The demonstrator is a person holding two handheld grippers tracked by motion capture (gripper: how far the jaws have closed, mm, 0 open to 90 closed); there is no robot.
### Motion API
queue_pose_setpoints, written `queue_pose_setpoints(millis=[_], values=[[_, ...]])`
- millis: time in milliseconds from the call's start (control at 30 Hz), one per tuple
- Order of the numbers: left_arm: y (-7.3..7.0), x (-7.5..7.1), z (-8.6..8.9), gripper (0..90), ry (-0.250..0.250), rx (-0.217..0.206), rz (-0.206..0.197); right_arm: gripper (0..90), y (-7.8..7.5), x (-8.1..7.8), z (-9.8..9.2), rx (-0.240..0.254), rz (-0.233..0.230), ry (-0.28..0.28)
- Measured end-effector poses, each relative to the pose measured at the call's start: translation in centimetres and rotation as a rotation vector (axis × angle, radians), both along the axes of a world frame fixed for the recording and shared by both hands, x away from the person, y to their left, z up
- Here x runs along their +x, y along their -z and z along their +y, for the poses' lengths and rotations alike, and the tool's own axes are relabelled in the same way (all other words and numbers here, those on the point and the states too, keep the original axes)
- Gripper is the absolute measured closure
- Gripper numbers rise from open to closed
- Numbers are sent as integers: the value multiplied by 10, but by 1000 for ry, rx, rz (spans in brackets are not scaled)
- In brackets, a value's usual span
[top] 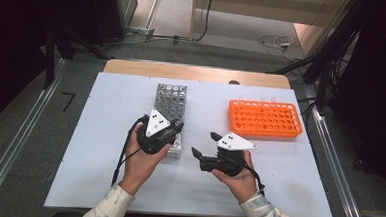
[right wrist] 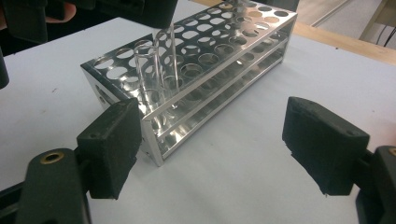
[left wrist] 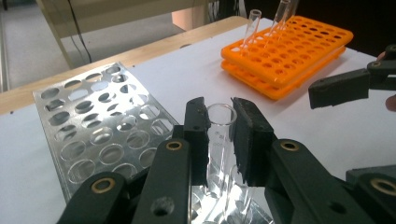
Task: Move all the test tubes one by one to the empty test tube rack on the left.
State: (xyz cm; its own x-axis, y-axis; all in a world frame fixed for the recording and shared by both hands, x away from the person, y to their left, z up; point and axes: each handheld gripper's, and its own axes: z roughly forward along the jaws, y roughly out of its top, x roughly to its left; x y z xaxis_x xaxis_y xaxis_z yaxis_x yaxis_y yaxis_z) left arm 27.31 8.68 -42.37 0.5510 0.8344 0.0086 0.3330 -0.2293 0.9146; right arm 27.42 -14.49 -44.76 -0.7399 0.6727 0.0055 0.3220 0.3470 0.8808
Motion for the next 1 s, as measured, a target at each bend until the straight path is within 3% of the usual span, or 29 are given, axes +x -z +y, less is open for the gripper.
queue_pose_setpoints(millis=[333, 567, 867, 1000], values=[[6, 1, 0, 763, -2, 8, 47, 184, 1, 1, 0, -6, 2, -4], [7, 2, 1, 746, 3, -16, 80, 185, 1, 1, 0, -7, 5, -3], [3, 1, 5, 676, 24, -80, 84, 187, 1, 1, 0, -4, 4, 5], [0, -2, 5, 598, 25, -94, 60, 188, 0, 2, -2, -6, 2, 11]])
